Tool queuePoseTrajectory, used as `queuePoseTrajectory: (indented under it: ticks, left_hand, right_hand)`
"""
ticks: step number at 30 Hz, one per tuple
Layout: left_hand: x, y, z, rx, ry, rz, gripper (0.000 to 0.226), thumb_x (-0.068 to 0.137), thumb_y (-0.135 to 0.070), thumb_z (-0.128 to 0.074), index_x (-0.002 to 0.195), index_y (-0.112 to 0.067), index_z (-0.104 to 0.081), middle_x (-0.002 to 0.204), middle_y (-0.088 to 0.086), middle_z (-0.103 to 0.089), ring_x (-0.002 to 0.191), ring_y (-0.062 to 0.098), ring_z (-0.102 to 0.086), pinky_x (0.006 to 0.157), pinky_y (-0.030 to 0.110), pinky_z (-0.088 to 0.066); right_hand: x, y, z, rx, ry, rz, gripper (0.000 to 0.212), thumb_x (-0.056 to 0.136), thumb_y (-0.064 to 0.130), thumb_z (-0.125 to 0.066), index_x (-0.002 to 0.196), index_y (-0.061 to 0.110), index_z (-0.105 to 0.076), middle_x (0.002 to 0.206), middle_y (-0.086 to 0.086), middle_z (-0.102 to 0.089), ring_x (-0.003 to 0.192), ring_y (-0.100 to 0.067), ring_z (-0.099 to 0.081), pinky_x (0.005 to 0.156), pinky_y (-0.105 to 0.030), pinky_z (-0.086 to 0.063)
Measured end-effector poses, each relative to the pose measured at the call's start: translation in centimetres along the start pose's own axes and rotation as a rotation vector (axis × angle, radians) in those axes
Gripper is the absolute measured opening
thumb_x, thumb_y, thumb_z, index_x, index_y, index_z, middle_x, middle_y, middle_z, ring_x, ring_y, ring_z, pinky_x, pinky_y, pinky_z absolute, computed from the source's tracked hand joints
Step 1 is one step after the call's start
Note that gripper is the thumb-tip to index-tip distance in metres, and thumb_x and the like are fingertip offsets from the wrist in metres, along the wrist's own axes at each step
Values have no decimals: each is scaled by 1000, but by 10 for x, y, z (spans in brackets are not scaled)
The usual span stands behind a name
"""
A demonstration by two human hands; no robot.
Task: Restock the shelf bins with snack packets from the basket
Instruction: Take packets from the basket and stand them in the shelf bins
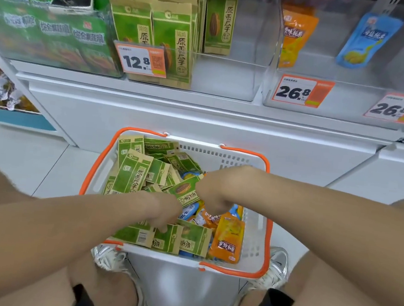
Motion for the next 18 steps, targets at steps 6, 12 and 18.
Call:
queuePoseTrajectory:
  ticks: [6,12,18]
  left_hand:
    - [0,10,27,-299,-182,-68,21,95,-19,-74,99,-14,-55,91,-1,-57,81,22,-53,70,36,-42]
    - [-30,39,94,-692,-593,-81,20,97,-22,-75,111,-20,-60,80,-1,-63,68,10,-56,62,24,-40]
    - [-58,72,126,-1381,-842,-104,9,107,-26,-60,111,-24,-68,81,-1,-65,75,20,-65,69,35,-53]
  right_hand:
    - [0,-8,4,-32,-2,9,32,105,16,-46,73,15,-44,74,-2,-41,62,-19,-33,53,-29,-31]
    - [-6,-46,18,54,-37,-86,21,103,23,-50,84,15,-55,81,-2,-54,65,-20,-47,60,-33,-42]
    - [-17,-98,51,296,-324,-270,22,104,24,-50,87,12,-57,95,-8,-64,75,-25,-59,63,-31,-46]
Point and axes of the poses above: each hand's wrist, its own x-axis towards the middle knuckle, its own z-axis out of the back of the hand, y = z × x, the point moved 7 cm from there along x, towards the middle knuckle
